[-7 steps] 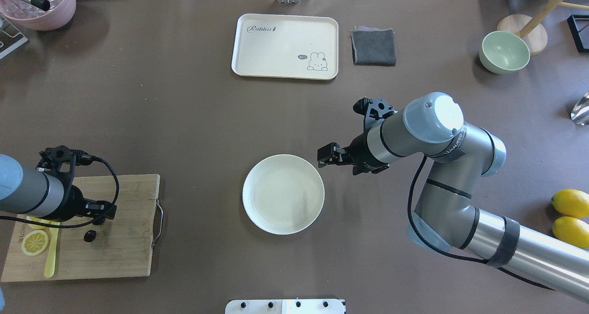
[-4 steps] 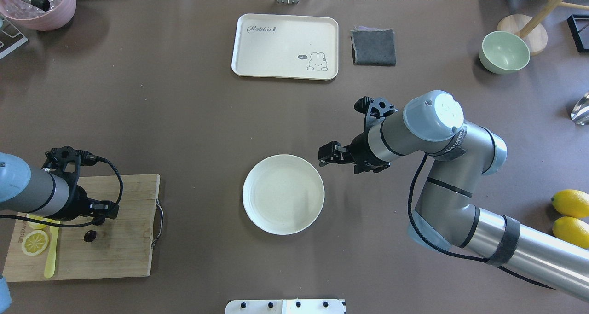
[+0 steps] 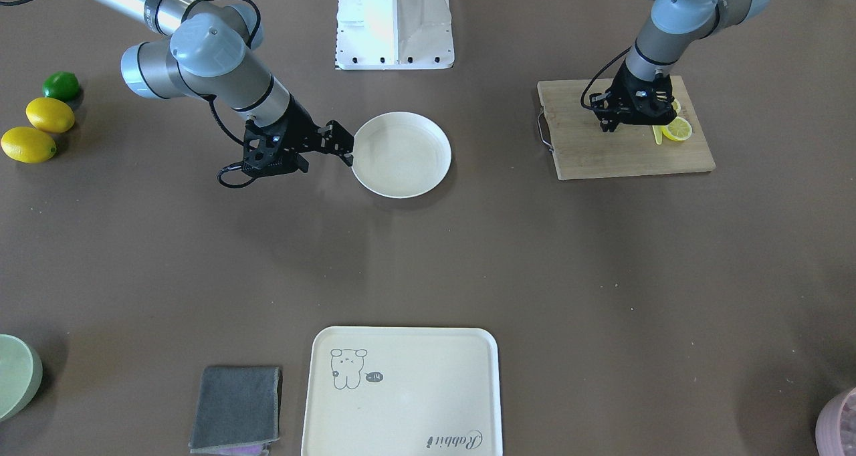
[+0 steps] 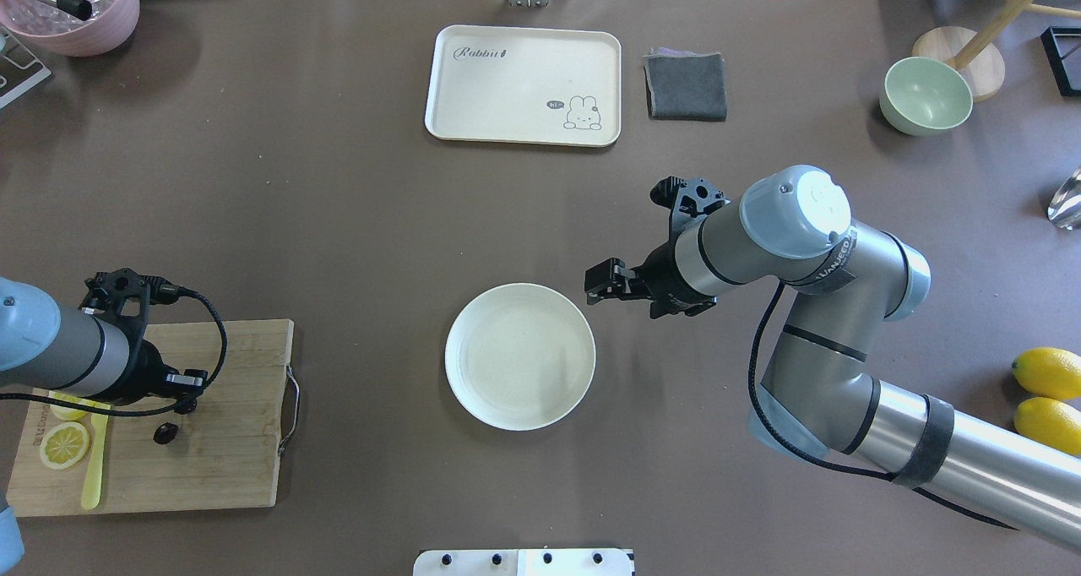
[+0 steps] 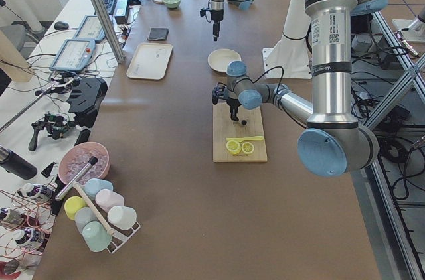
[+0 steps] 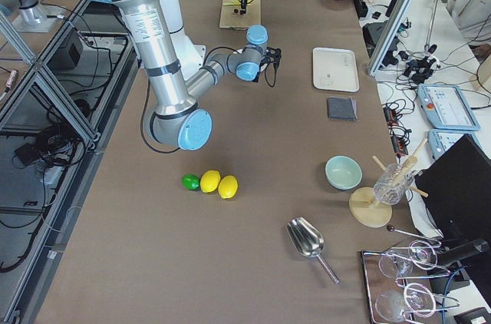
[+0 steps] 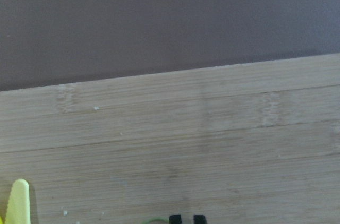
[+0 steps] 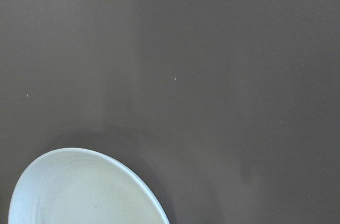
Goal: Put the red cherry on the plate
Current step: 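Lift the cherries with the left gripper and lower them onto the white plate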
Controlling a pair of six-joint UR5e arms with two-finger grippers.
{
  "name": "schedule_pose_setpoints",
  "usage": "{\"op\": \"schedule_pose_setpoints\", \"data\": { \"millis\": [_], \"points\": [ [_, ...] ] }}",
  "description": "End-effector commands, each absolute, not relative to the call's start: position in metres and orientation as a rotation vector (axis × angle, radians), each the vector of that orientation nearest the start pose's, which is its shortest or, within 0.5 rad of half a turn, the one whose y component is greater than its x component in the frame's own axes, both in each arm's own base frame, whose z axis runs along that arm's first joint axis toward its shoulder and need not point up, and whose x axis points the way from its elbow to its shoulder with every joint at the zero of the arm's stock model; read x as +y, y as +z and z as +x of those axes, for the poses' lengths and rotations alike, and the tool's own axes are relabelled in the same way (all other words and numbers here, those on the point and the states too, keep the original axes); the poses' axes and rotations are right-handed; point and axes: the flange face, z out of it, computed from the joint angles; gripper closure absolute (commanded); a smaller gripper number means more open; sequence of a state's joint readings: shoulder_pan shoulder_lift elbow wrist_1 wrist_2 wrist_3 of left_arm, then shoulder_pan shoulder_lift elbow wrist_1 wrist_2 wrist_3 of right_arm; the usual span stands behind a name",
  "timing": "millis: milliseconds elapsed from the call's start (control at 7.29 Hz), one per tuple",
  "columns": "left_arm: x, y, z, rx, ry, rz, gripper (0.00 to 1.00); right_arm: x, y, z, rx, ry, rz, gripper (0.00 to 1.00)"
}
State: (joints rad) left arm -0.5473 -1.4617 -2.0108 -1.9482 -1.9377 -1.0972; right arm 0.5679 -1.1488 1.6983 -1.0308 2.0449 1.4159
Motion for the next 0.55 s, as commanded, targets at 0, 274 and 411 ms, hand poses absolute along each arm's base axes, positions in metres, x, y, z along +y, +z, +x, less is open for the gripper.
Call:
{"op": "schedule_pose_setpoints", "data": {
  "millis": [0,274,411],
  "points": [
    [-0.323,0.42,0.329,0.842,0.058,0.072,1.0,-0.425,0.298,-0.477,-1.148,0.126,-0.012,0.0],
    [-0.343,0.34,0.36,0.895,0.036,0.086,1.0,-0.452,0.311,-0.441,-1.144,0.164,-0.021,0.0],
    [-0.362,0.281,0.398,0.906,-0.017,0.058,1.0,-0.472,0.327,-0.403,-1.146,0.178,-0.05,0.0]
  ]
}}
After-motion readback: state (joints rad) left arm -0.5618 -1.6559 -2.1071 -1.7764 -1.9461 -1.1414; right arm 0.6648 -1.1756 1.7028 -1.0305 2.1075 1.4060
